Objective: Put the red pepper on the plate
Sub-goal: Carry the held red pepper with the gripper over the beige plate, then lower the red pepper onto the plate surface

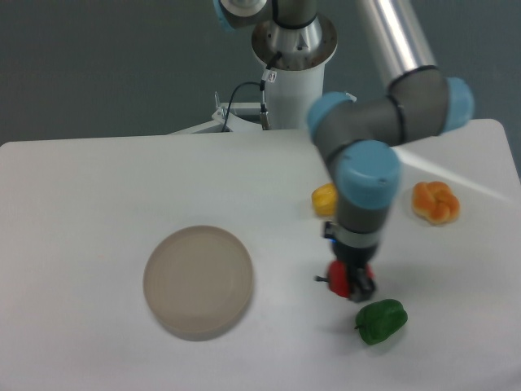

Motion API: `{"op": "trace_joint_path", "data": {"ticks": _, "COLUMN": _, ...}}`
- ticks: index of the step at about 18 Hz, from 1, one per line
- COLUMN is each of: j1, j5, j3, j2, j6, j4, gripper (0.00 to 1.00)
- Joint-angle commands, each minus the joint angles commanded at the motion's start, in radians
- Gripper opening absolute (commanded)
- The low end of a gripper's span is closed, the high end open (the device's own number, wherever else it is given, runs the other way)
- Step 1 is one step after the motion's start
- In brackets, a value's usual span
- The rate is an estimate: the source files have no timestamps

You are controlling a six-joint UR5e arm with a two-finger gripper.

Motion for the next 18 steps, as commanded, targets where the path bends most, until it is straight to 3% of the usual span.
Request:
{"op": "trace_joint_path", "data": {"ticks": 4, "j1": -0.126, "j5": 0.014, "j3": -0.008, "j2": -0.014, "j6": -0.216, "j4": 0.038, "gripper": 0.55}}
{"op": "trace_joint_path", "data": {"ticks": 8, "j1": -0.187, "j5": 0.018, "j3": -0.029, "j2": -0.043, "j6": -0.330, "j4": 0.097, "gripper": 0.55}}
{"op": "trace_joint_path", "data": {"ticks": 13, "j1": -0.198, "j5": 0.017, "j3": -0.029, "j2": -0.061, "j6": -0.365, "j4": 0.106, "gripper": 0.55}}
{"op": "trace_joint_path", "data": {"ticks": 17, "j1": -0.210, "j5": 0.009, "j3": -0.077, "j2": -0.081, "j6": -0.324, "j4": 0.222, "gripper": 0.55}}
{"op": "trace_joint_path", "data": {"ticks": 18, "j1": -0.212, "j5": 0.009, "j3": -0.078, "j2": -0.087, "j6": -0.321, "j4": 0.227, "gripper": 0.55}}
